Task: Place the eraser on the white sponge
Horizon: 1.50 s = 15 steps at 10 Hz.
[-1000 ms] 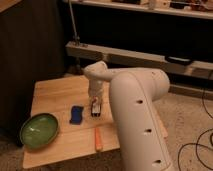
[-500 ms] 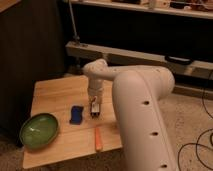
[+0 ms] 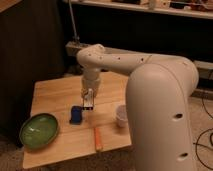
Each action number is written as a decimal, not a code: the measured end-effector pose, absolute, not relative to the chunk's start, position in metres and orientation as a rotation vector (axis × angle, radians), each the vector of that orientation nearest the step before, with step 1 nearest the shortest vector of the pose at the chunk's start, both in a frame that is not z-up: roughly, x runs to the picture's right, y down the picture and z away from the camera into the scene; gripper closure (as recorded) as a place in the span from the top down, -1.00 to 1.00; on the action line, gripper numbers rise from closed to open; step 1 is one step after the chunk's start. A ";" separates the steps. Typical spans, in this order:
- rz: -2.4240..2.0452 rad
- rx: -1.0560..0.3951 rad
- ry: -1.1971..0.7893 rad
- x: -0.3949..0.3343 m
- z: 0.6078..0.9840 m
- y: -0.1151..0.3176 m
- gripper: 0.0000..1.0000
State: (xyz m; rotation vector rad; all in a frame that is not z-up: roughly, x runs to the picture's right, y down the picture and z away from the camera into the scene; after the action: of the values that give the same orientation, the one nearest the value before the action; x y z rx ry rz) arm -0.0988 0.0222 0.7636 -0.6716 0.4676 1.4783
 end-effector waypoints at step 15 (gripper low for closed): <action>1.407 -0.724 0.446 -0.179 0.823 0.113 -1.00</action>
State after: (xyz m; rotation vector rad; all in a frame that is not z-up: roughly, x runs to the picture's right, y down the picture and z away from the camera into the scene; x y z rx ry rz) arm -0.1793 0.1133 0.8228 -0.7239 0.4457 1.4074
